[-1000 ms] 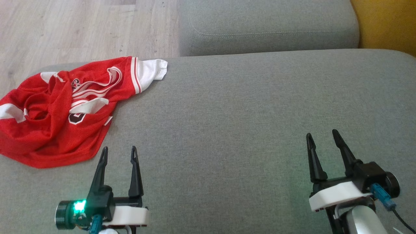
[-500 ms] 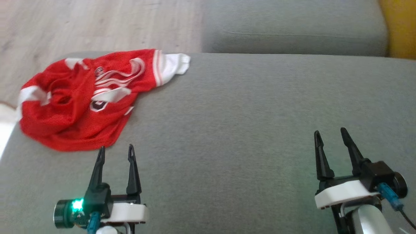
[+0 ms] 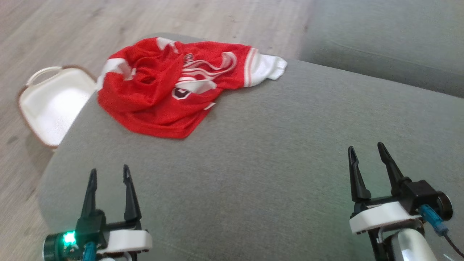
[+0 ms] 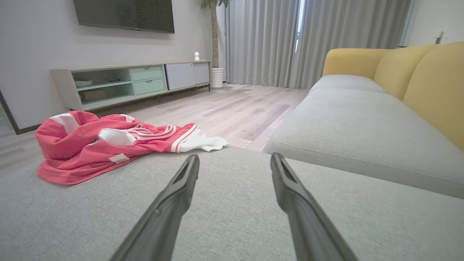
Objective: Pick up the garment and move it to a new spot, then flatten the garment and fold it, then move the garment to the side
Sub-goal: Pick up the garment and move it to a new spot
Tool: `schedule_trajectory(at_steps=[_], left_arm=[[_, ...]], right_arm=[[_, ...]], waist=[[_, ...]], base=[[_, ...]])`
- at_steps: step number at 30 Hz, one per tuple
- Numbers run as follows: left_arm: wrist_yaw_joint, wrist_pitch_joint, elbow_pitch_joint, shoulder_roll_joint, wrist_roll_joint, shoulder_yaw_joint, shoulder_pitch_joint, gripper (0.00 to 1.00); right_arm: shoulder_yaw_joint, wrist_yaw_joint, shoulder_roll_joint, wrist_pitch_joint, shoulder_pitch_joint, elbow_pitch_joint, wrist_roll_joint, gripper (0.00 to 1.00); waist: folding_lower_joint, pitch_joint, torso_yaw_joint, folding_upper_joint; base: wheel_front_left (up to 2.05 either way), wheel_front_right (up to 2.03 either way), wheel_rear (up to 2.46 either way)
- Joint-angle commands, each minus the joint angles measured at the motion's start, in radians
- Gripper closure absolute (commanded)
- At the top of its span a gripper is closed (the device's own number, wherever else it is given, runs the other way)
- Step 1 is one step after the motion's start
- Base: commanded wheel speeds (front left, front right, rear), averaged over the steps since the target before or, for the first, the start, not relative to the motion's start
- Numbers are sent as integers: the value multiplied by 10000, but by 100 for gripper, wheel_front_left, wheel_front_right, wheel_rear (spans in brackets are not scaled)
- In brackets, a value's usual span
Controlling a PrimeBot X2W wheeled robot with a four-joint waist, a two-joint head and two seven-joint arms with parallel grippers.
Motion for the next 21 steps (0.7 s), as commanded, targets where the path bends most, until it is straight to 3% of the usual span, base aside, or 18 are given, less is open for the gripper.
schedule_trajectory(at_steps=[1,11,17,21], left_arm=[[75,-65,-367,72,12,343,-264,0],[-46,-65,-947,391,485,750,-895,0],[-317,-65,-1750,996,597,940,-2827,0],[-663,-65,-1344,1331,296,1172,-4539,0]], right_arm=[[208,77,-99,-109,-277,-337,-90,0],[172,77,-99,-109,-471,-435,-551,0],[-60,77,-99,-109,-1073,-904,-1449,0],[-218,77,-99,-109,-1449,-1346,-2176,0]], waist=[[0,15,373,0],[0,673,628,0],[0,2185,264,0],[0,3234,60,0]], base=[[0,0,0],[0,0,0],[0,0,0],[0,0,0]])
